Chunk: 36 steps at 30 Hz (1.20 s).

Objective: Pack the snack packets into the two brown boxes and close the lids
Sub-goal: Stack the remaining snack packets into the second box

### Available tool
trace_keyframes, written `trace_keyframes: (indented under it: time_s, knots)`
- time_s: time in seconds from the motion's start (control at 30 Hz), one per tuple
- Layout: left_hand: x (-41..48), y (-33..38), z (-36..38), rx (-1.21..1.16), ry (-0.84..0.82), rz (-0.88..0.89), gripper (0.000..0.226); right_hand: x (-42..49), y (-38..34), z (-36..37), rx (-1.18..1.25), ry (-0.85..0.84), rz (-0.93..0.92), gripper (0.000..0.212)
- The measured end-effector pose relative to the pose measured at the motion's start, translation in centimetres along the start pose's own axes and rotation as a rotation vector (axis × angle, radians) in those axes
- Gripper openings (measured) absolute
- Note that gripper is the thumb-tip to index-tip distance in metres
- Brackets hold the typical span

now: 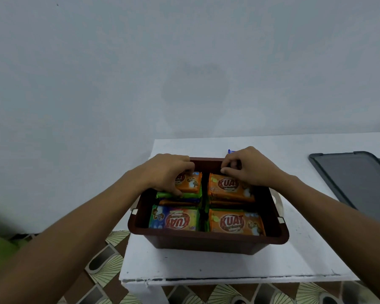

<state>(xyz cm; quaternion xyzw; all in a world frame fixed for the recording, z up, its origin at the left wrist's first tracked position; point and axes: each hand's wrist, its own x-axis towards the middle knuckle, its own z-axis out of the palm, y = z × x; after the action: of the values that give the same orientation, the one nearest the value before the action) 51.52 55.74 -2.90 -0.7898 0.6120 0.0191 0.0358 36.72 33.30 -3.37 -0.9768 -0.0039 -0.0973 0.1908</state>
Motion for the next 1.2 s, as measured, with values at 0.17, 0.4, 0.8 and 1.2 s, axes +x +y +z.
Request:
trace_keyframes:
  time_s: [0.17, 0.4, 0.8, 1.2]
  knots:
    - [1.4, 0.4, -1.2, -0.175, 0.033, 0.024, 0.048, 1.5, 1.7, -0.9, 0.202, 0.149, 0.094, 0.013]
    - [10.1, -1.5, -2.5, -0.453, 0.218, -0.138, 0.023, 4.7, 9.0, -2.6, 0.236, 0.046, 0.206, 0.006]
    - [22.6, -4.7, 2.2, -0.493, -0.067, -0.235, 0.040, 9.5, 18.3, 3.4, 0.065, -0.347, 0.184, 0.047]
    - [23.0, -4.6, 4.6, -0.541, -0.133, -0.293, 0.034, 9.2, 24.0, 3.2, -0.042, -0.141, 0.488, 0.062]
